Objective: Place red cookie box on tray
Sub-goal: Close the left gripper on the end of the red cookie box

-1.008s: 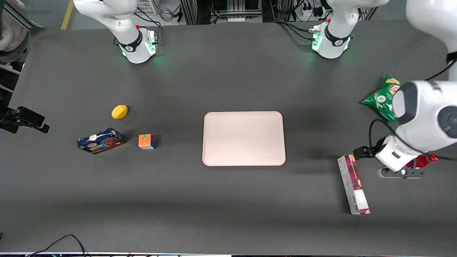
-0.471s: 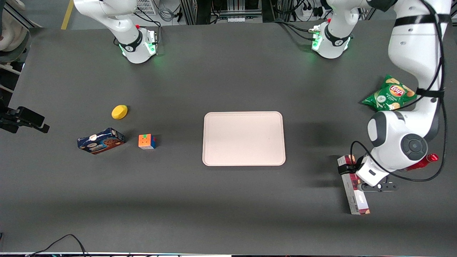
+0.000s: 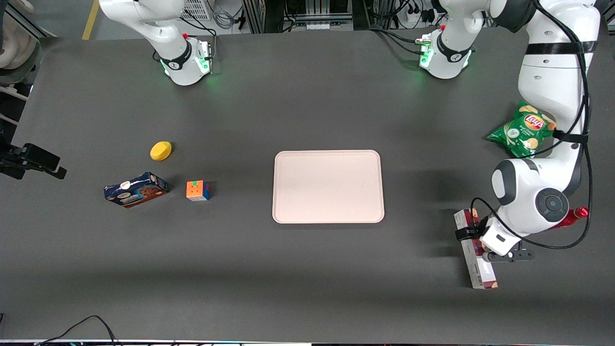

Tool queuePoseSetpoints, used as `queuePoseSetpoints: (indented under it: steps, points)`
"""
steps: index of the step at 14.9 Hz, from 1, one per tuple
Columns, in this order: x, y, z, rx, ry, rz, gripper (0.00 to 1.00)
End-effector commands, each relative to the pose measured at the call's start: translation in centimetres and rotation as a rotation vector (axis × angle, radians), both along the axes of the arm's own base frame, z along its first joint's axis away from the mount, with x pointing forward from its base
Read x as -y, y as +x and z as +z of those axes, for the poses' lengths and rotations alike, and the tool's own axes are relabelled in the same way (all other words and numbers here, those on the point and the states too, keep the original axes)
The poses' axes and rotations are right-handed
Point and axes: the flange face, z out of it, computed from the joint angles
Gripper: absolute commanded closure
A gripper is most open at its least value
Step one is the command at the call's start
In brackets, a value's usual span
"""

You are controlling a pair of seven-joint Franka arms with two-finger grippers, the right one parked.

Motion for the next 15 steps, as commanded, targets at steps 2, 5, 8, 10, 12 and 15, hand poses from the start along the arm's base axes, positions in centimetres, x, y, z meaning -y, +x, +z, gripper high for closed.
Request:
queuePoseSetpoints:
  steps: [2,5,8,10,12,15]
  points:
    - [0.0,1.4,0.7,0.014,-0.008,0.017,0.29]
    - [0.6,1.8,0.9,0.018,-0.035,0.043,0.41]
    - [0.8,2.0,1.0,0.023,-0.033,0.040,0.62]
    - [0.8,2.0,1.0,0.023,-0.032,0.035,0.87]
    - [0.9,1.9,0.9,0.019,-0.027,0.026,1.00]
    - [1.5,1.6,1.8,-0.011,-0.026,0.007,1.00]
